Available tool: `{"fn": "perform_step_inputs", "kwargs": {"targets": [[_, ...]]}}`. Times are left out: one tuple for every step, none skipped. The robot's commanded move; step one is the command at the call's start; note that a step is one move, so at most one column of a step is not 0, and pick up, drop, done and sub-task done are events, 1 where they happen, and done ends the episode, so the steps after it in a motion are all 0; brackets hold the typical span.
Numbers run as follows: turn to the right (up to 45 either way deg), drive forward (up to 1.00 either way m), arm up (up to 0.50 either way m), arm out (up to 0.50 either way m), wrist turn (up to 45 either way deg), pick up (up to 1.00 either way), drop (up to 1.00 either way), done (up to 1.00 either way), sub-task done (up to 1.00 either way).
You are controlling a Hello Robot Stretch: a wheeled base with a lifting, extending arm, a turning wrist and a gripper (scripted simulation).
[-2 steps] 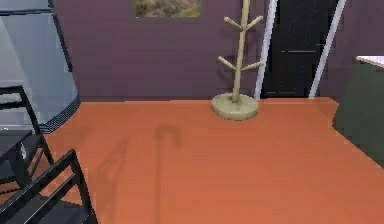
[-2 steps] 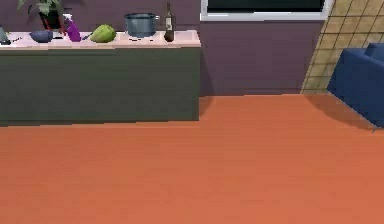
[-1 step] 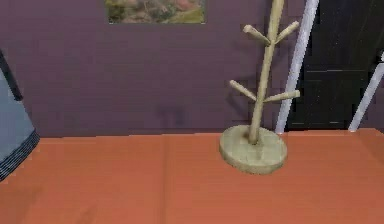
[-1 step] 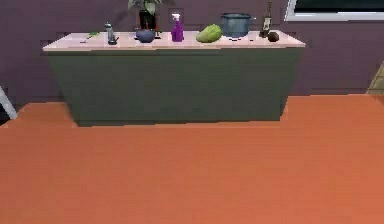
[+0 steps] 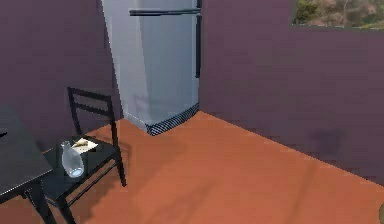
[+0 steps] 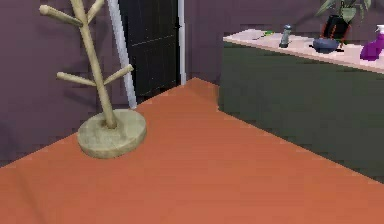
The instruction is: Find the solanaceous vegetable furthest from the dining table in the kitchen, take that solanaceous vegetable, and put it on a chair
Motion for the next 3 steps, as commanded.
{"fn": "perform_step_inputs", "kwargs": {"targets": [[-3.0,0.00,0.00,0.00,0.0,0.00,0.00,0.00,0.00],[0.0,0.15,0.00,0.00,0.0,0.00,0.00,0.00,0.00],[-9.0,0.00,0.00,0.00,0.0,0.00,0.00,0.00,0.00]]}}
